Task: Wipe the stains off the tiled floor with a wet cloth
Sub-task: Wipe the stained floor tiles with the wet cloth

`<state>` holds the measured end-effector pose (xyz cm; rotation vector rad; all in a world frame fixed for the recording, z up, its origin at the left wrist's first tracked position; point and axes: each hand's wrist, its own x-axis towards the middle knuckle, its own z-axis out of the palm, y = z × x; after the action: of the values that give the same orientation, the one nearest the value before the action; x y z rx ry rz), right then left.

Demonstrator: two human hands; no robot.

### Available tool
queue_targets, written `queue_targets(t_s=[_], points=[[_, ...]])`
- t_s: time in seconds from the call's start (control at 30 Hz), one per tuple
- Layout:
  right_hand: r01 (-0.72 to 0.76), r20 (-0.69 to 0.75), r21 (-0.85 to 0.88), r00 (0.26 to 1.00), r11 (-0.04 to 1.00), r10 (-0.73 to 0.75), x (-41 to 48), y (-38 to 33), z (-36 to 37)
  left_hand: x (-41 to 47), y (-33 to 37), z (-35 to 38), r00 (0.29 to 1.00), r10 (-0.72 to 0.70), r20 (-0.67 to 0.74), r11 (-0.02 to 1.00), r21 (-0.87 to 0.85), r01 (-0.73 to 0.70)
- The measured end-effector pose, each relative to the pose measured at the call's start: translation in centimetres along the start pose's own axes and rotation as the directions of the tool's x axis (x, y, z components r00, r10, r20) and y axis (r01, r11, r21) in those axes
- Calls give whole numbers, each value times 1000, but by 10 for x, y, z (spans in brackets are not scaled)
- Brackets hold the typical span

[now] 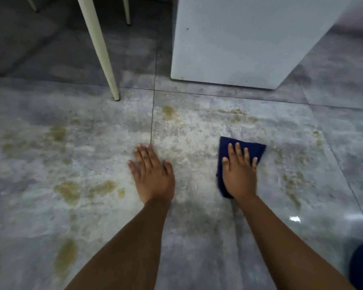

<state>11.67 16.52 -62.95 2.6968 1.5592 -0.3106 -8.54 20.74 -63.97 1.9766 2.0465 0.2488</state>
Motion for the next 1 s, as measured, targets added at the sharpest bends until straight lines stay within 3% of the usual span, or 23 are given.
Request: queue_targets(t_s=[0.07,0.17,0.27,0.33,0.53,0.63,0.8,0.87,1.0], points=[[2,-11,-22,1000,1000,-2,-8,5,1,6,2,0,993,-115,-25,993,-26,114],[236,38,-37,971,971,-235,-6,-12,-2,8,7,4,992,-120,-42,993,-1,120],[547,108,-26,834,837,-541,30,-56,-7,10,7,9,990,-127,-60,992,13,128],[643,119,-26,762,765,-637,67,-87,-7,10,7,10,986,-136,-98,990,9,138],[515,47,-28,857,857,-513,107,-80,-11,12,8,15,984,-126,-125,991,17,129],[603,42,-44,798,797,-601,85,-83,-8,12,10,13,985,-139,-98,989,35,143],[751,124,-14,657,661,-744,124,-163,-15,13,9,13,988,-146,-50,987,60,149],[721,126,-1,687,692,-716,151,-180,-14,12,8,13,988,-146,-48,986,78,149],[469,11,6,883,883,-470,170,-146,-16,14,9,11,990,-136,-42,989,61,138]])
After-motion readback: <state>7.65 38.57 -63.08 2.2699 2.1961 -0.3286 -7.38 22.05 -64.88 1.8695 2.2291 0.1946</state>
